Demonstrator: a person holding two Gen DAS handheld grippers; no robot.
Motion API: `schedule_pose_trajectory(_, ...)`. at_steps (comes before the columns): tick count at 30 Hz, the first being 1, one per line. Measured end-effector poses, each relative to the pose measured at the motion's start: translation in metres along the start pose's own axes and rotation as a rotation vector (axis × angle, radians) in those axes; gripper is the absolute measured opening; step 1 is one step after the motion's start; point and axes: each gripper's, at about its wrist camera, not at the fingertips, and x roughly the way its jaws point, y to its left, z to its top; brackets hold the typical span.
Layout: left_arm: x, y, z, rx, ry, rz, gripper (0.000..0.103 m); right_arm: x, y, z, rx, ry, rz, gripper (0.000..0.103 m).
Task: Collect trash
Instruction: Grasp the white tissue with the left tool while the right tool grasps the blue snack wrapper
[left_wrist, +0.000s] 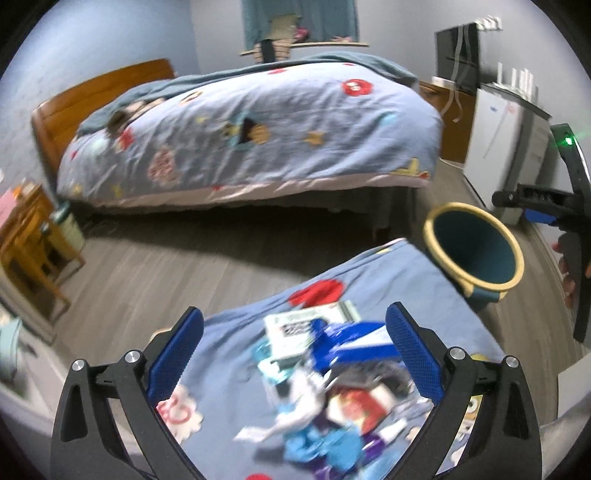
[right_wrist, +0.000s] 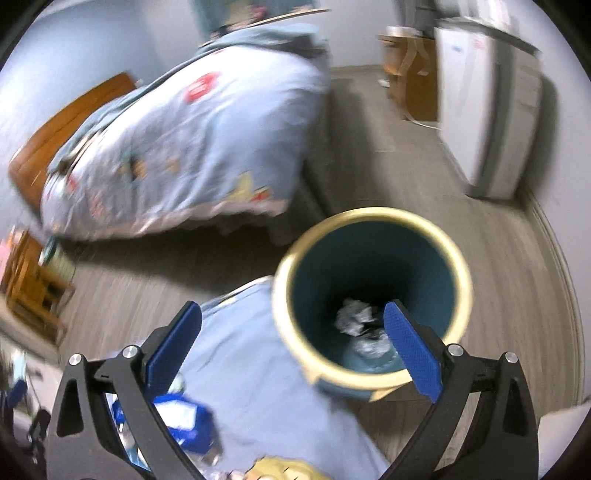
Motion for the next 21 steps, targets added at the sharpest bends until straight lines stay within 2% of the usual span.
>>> schedule_pose_trajectory(4, 0.003, 0.022, -0.020, -0.037, 0.028, 0.010, 0.098, -0.002, 0.046, -0.025, -0.114, 0.029, 0.036, 0.097)
schedule_pose_trajectory(7, 0.007, 0.030, -0.033, -0.014, 0.035, 0.026, 0.098, 0.006, 0.071, -0.044, -0.164, 0.071, 0.071, 0.097)
schedule_pose_trajectory(12, 0.024, 0.046, -0.048, 0.004, 0.093, 0.023, 0.098, 0.025, 0.105, -0.075, -0.288, 0.119, 0.117, 0.097)
schedule_pose_trajectory(18, 0.043, 0.062, -0.064, 0.020, 0.157, 0.020, 0.098, 0.050, 0.139, -0.116, -0.506, 0.190, 0.161, 0.097)
schedule_pose_trajectory(21, 0.047, 0.061, -0.066, 0.033, 0.173, 0.015, 0.098, 0.061, 0.157, -0.135, -0.636, 0.198, 0.136, 0.097)
